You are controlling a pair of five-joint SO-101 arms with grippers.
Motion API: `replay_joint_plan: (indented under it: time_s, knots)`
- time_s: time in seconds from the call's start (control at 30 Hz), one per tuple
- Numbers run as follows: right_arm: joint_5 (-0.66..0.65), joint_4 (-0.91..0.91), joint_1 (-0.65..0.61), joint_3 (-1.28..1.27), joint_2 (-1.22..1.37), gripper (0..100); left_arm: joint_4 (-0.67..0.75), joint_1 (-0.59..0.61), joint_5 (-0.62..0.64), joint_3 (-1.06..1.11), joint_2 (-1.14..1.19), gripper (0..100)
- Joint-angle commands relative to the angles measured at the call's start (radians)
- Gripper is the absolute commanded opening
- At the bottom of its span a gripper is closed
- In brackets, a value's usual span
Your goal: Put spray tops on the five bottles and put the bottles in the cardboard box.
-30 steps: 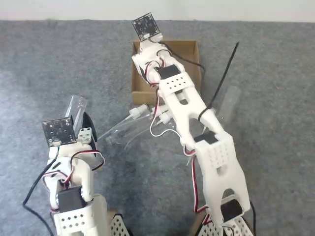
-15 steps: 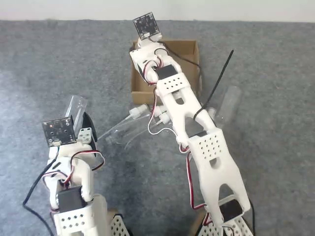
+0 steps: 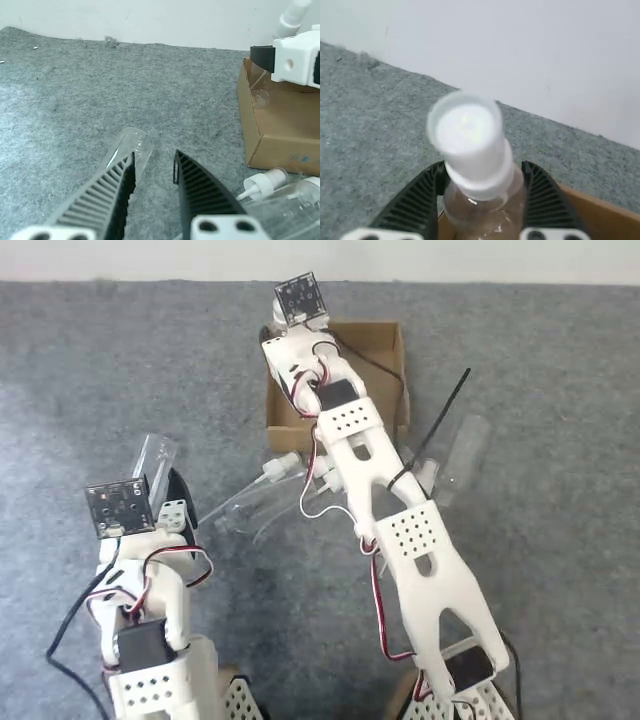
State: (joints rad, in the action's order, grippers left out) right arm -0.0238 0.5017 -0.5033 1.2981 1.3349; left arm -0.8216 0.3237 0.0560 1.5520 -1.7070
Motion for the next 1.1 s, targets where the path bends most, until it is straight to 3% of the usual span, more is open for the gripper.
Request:
replay_joint_plan:
  time_s: [0.0,0.77,1.07]
  knots:
    - [0.018,-0.008,0.012,0.087,0.035,10.2,-0.006,0.002,-0.021,-0.013,-0.02,12]
    - [0.012,0.077,0.018,0.163,0.094,9.8,-0.006,0.0,-0.021,-0.012,-0.02,12]
    - [0.017,0.338,0.019,0.384,0.096,10.2,-0.006,0.0,-0.021,-0.012,-0.02,12]
